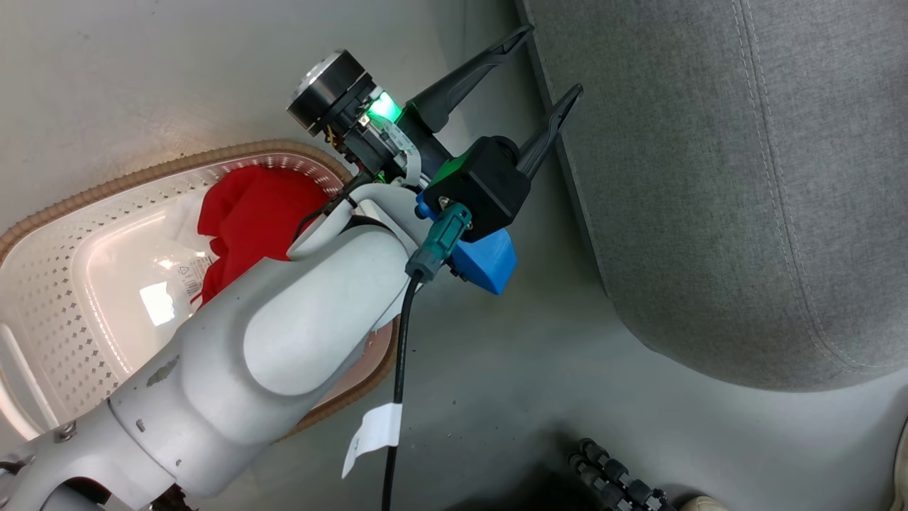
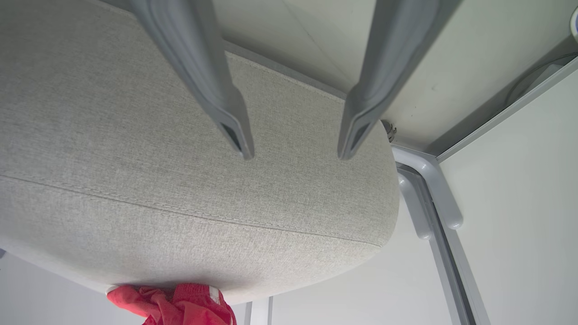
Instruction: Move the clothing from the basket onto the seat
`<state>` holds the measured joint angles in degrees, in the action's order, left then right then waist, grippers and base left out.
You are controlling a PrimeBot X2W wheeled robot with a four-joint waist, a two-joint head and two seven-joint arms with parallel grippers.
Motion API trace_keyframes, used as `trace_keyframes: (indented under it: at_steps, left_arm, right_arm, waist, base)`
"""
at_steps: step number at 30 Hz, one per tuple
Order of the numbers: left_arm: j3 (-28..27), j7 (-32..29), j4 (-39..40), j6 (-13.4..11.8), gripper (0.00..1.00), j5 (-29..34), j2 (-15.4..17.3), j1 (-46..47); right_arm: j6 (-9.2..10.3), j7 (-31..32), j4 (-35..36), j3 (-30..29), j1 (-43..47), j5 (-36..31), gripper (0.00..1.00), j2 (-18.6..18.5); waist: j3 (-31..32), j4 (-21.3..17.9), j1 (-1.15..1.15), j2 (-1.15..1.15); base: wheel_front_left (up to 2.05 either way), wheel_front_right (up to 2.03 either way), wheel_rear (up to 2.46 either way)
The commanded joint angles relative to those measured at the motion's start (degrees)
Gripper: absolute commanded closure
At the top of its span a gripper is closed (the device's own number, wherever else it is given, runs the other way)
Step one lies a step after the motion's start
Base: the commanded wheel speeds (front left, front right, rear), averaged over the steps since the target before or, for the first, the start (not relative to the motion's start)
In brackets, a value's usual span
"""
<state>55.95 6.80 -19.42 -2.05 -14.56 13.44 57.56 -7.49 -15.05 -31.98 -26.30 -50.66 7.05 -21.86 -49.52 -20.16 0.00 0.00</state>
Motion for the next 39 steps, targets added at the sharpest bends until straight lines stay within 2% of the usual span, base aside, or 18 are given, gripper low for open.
trace_keyframes:
  at_steps: [1,9,10,12,28,39]
  left_arm:
    - [-0.13,-0.11,0.36,-0.34,0.0,0.0,0.38,0.38]
    - [0.18,-0.5,1.05,-0.73,0.0,-0.3,0.92,0.43]
    - [0.26,-0.44,1.01,-0.76,0.0,-0.38,0.95,0.33]
    - [0.37,-0.03,0.89,-0.86,0.0,-0.45,0.82,0.04]
    - [0.15,5.92,-3.85,-1.56,0.0,-4.07,-2.21,-4.45]
    - [-3.35,8.3,-5.2,-3.51,0.0,-6.71,-2.87,-9.07]
  right_arm:
    - [-0.01,-0.2,-0.45,0.11,0.68,-0.05,1.0,0.51]
    - [-0.01,-0.2,-3.39,0.57,2.54,0.24,1.0,2.53]
    - [-0.01,-0.2,-3.15,0.37,2.92,0.41,0.69,2.66]
    - [-0.01,-0.19,-2.57,0.43,3.78,0.42,0.0,2.96]
    - [-0.01,-0.2,4.2,4.01,22.58,-0.26,0.0,5.53]
    - [-0.01,-0.2,13.11,9.27,27.83,0.77,0.0,6.27]
  waist:
    - [-0.02,0.07,0.0,0.0]
    - [0.16,0.06,0.0,0.0]
    - [0.37,0.01,0.0,0.0]
    - [0.98,-0.08,0.0,0.0]
    - [12.86,-0.05,0.0,0.0]
    - [21.12,2.57,0.0,0.0]
  base:
    - [0.0,0.0,0.0]
    - [0.0,0.0,0.0]
    - [0.0,0.0,0.0]
    - [0.0,0.0,0.0]
    - [0.0,0.0,0.0]
    - [0.0,0.0,0.0]
